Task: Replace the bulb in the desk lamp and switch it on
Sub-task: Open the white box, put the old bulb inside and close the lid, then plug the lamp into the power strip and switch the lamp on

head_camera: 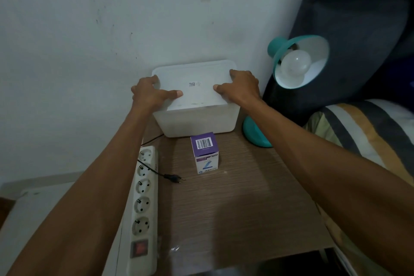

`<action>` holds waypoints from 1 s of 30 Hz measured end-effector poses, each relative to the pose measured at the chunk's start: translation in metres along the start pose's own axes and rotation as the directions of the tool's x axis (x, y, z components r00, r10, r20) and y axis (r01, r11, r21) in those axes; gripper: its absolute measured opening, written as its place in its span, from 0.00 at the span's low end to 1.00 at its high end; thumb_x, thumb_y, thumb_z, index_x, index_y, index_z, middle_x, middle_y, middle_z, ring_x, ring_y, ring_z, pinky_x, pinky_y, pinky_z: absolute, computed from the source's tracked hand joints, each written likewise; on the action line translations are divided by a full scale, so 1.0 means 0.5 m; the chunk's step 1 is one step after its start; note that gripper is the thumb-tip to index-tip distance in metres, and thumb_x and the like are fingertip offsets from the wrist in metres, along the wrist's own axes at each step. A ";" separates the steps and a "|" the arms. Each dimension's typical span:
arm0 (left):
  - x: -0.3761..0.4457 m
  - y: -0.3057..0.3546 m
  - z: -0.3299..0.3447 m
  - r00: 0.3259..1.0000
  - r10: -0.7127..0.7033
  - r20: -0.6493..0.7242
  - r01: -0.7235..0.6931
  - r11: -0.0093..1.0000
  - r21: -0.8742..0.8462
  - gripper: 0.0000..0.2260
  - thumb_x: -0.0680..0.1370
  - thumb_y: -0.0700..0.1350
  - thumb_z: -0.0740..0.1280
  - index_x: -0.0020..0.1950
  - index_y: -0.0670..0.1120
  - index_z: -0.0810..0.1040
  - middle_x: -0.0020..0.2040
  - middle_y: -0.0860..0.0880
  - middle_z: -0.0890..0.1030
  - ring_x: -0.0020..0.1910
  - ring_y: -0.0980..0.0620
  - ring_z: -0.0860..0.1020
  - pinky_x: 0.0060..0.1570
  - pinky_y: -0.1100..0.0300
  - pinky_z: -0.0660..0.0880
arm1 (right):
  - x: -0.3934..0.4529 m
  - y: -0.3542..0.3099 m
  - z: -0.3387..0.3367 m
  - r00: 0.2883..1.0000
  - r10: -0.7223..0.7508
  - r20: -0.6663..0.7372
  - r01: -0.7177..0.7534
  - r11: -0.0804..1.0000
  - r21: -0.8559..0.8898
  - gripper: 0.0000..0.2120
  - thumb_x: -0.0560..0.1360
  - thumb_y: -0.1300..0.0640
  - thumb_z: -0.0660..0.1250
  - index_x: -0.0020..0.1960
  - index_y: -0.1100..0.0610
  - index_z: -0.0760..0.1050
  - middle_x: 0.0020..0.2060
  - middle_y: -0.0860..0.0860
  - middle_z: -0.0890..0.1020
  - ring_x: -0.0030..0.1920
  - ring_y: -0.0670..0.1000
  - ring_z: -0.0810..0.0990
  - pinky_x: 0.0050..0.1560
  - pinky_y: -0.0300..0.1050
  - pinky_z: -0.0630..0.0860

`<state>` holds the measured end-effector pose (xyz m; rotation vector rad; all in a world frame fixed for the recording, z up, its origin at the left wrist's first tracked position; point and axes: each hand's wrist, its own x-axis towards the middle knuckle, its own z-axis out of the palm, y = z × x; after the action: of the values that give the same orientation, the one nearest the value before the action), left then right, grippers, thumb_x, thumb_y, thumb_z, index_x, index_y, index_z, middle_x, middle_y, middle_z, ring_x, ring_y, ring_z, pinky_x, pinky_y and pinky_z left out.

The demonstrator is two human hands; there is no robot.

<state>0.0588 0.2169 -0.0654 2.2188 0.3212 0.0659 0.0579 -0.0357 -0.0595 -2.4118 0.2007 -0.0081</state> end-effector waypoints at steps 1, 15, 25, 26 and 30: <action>0.003 -0.003 -0.001 1.000 -0.011 -0.002 0.011 1.000 -0.019 0.50 0.64 0.59 0.84 0.79 0.43 0.67 0.80 0.42 0.66 0.79 0.42 0.63 0.78 0.46 0.63 | -0.001 0.000 0.000 1.000 -0.011 -0.010 0.011 1.000 -0.002 0.42 0.70 0.36 0.70 0.78 0.56 0.64 0.75 0.56 0.68 0.74 0.60 0.65 0.69 0.52 0.69; 0.008 -0.009 -0.003 0.998 0.052 0.042 -0.051 0.998 -0.019 0.48 0.68 0.57 0.82 0.80 0.41 0.65 0.80 0.43 0.66 0.80 0.42 0.62 0.78 0.48 0.61 | -0.005 0.010 0.016 1.000 0.000 -0.014 0.000 0.999 -0.037 0.39 0.72 0.34 0.68 0.75 0.55 0.69 0.71 0.57 0.73 0.71 0.61 0.67 0.65 0.55 0.72; -0.118 -0.095 -0.076 0.990 0.137 -0.043 -0.138 0.990 -0.032 0.54 0.61 0.78 0.69 0.78 0.45 0.69 0.78 0.44 0.70 0.77 0.44 0.67 0.76 0.40 0.66 | -0.109 -0.093 0.035 0.900 -0.318 -0.298 0.332 0.943 -0.005 0.16 0.78 0.50 0.67 0.64 0.54 0.79 0.58 0.54 0.79 0.62 0.54 0.74 0.54 0.47 0.74; -0.137 -0.111 -0.083 0.989 0.141 -0.051 -0.142 0.990 -0.022 0.54 0.61 0.77 0.69 0.78 0.45 0.69 0.78 0.44 0.70 0.77 0.44 0.68 0.76 0.40 0.66 | -0.128 -0.109 0.048 0.894 -0.350 -0.279 0.367 0.930 0.011 0.14 0.78 0.52 0.67 0.62 0.55 0.80 0.55 0.53 0.81 0.59 0.53 0.76 0.51 0.46 0.74; -0.221 -0.185 -0.097 0.991 0.128 -0.047 -0.126 0.992 0.028 0.55 0.62 0.77 0.69 0.81 0.47 0.64 0.78 0.44 0.70 0.77 0.42 0.68 0.75 0.39 0.67 | -0.224 -0.157 0.103 0.900 -0.411 -0.147 0.419 0.908 0.025 0.10 0.77 0.54 0.67 0.56 0.54 0.83 0.45 0.50 0.85 0.49 0.52 0.82 0.48 0.48 0.79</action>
<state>-0.0748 0.2806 -0.1006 2.2631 0.2079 0.1861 -0.0382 0.0726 -0.0412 -2.3534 -0.2536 -0.3736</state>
